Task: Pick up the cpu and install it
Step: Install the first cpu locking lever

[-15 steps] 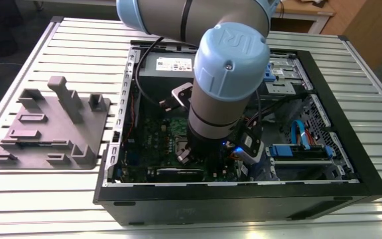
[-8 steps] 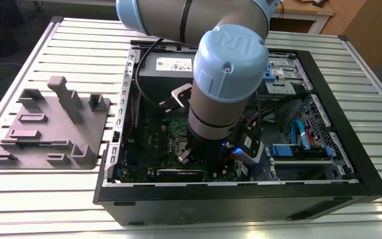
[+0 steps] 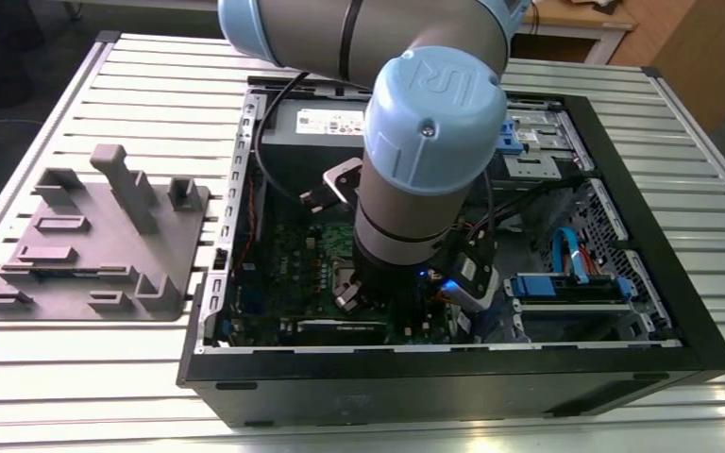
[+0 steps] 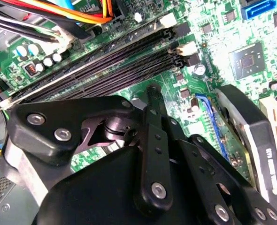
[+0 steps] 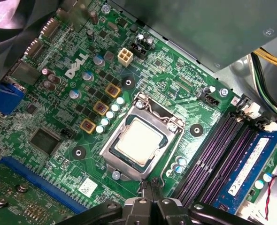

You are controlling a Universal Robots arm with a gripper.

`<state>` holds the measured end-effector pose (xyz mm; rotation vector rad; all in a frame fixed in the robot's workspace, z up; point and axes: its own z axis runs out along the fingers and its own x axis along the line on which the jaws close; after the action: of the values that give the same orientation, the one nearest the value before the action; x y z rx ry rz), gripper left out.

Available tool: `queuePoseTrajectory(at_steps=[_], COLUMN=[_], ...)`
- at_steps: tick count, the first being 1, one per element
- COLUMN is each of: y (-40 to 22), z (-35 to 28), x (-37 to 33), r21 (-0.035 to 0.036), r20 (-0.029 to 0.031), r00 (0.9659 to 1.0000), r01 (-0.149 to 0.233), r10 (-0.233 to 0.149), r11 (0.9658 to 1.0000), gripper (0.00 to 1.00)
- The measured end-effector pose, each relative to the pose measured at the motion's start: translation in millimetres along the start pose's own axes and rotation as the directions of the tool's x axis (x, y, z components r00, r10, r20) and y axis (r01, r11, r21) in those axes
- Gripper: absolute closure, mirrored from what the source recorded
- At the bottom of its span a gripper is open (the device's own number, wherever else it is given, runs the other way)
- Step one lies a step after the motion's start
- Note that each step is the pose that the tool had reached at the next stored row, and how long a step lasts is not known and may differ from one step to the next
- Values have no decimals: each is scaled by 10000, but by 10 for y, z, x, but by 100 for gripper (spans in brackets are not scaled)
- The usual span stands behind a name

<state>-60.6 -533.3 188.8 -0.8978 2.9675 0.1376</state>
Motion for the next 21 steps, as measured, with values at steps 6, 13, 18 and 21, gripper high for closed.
queuePoseTrajectory(at_steps=[6,13,18,21], y=[3,11,14,14], z=[-36,-74,-78,-78], x=[-3,-9,-10,-10], r21=[0,-9,-8,4], r20=[2,8,11,25], r00=[10000,10000,10000,9997], r01=[-1,-26,-48,-230], r10=[1,26,49,230], r11=[10000,10000,10000,9997], gripper=[90,90,90,90])
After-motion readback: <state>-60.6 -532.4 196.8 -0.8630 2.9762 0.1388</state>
